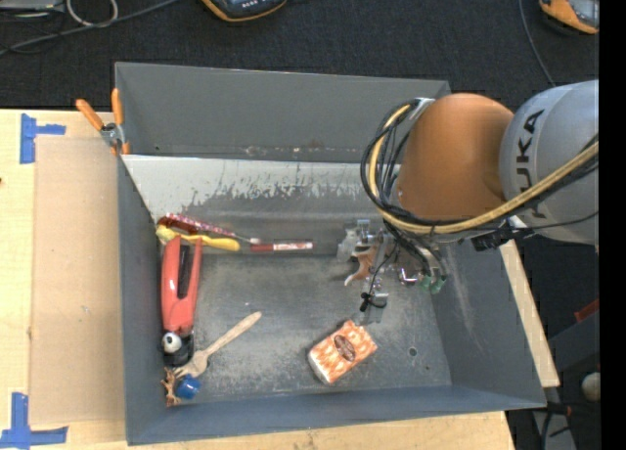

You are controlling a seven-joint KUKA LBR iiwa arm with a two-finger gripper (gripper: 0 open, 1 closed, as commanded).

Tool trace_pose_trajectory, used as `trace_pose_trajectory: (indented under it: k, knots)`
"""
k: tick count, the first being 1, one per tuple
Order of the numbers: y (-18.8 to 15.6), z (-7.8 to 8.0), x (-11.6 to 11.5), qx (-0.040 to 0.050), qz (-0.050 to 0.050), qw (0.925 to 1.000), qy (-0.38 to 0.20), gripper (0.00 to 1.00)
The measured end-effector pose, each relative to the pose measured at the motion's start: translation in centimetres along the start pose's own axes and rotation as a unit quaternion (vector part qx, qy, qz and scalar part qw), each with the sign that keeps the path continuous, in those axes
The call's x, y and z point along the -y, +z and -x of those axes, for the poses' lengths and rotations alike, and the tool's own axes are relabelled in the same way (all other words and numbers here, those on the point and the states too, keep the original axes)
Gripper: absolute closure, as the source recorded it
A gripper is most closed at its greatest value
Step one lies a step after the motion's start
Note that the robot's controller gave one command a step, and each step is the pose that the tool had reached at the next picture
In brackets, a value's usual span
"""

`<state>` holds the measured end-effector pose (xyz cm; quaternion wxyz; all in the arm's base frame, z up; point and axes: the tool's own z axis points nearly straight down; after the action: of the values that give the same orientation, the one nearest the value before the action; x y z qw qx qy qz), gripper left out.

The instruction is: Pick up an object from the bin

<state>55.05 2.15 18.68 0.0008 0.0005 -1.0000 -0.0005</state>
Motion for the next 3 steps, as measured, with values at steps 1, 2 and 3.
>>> trace_pose_trajectory:
  k: [1, 2, 3]
  knots:
    - [0.0, 0.0, 0.0, 0.0, 0.0, 1.0, 0.0, 0.0]
    - [7.1, -1.5, 3.4, 0.0018, 0.0, 1.0, -0.006, 0.0]
    - [5.4, -6.6, 3.8, -0.0011, 0.001, 0.9939, -0.11, 0.0]
